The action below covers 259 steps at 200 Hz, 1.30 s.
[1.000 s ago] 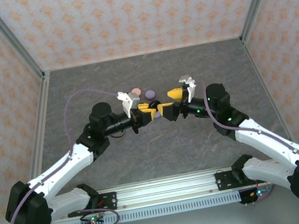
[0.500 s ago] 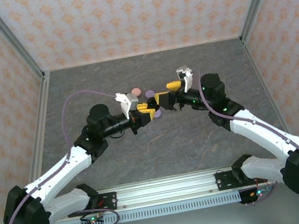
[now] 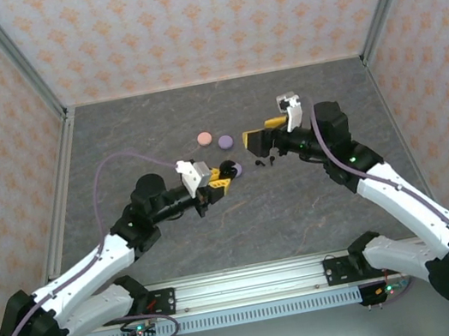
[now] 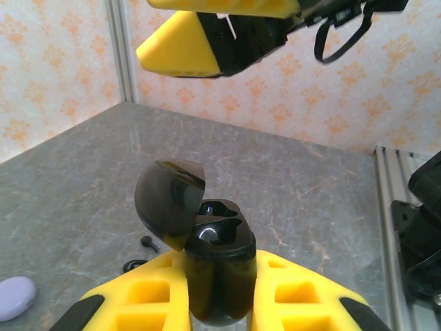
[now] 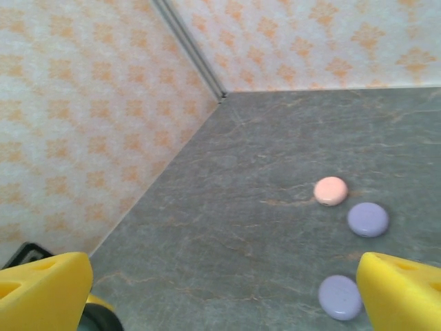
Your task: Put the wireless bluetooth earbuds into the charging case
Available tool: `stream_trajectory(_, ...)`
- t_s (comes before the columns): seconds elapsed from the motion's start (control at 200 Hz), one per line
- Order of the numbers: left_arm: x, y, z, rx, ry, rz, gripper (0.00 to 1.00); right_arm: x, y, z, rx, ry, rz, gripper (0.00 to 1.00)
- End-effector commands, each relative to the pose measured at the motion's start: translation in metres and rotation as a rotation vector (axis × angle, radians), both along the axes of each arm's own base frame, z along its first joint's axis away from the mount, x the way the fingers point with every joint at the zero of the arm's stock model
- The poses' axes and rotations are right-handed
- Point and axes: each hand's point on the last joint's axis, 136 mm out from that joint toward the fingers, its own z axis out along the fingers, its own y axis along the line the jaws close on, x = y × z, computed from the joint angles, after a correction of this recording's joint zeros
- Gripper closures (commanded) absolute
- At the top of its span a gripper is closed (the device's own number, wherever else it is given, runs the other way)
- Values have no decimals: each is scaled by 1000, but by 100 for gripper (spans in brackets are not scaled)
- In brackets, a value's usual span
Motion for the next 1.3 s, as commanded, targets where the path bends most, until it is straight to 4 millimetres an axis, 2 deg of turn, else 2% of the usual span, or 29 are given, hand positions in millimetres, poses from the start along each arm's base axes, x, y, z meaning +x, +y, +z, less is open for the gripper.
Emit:
stream_trajectory(0.0,-2,4,12,12,-132,20,100,8,-23,-52,-180,173,-123,4)
stream_trajectory(0.095,-11,3,12,33,-170,-9,100,18,-40,-91,-309,305,-217,11)
stream_trajectory(0.175,-18,1,10,58,-188,-38,100,25,-41,-120,-381,399,-231,18)
stream_trajectory(0.25,-22,1,9,72,-197,-52,100,32,-35,-134,-391,443,-223,21)
stream_trajectory(0.335,-24,2,10,74,-213,-47,100,43,-40,-151,-426,483,-271,22)
stream_trajectory(0.445,-26,4,12,68,-234,-34,100,56,-48,-175,-477,551,-302,29)
stream_trajectory(0.55,-28,5,14,61,-247,-30,100,66,-44,-195,-514,607,-283,36)
stream_trajectory(0.716,-28,7,16,57,-262,-22,100,78,-34,-216,-546,671,-254,46)
stream_trajectory(0.846,-29,9,16,60,-266,-14,100,85,-27,-224,-573,688,-230,53)
stream_trajectory(0.991,-29,9,14,65,-260,-16,100,84,-21,-237,-718,689,-192,53)
stream_trajectory(1.291,-29,10,13,69,-254,-13,100,89,-12,-262,-819,697,-161,54)
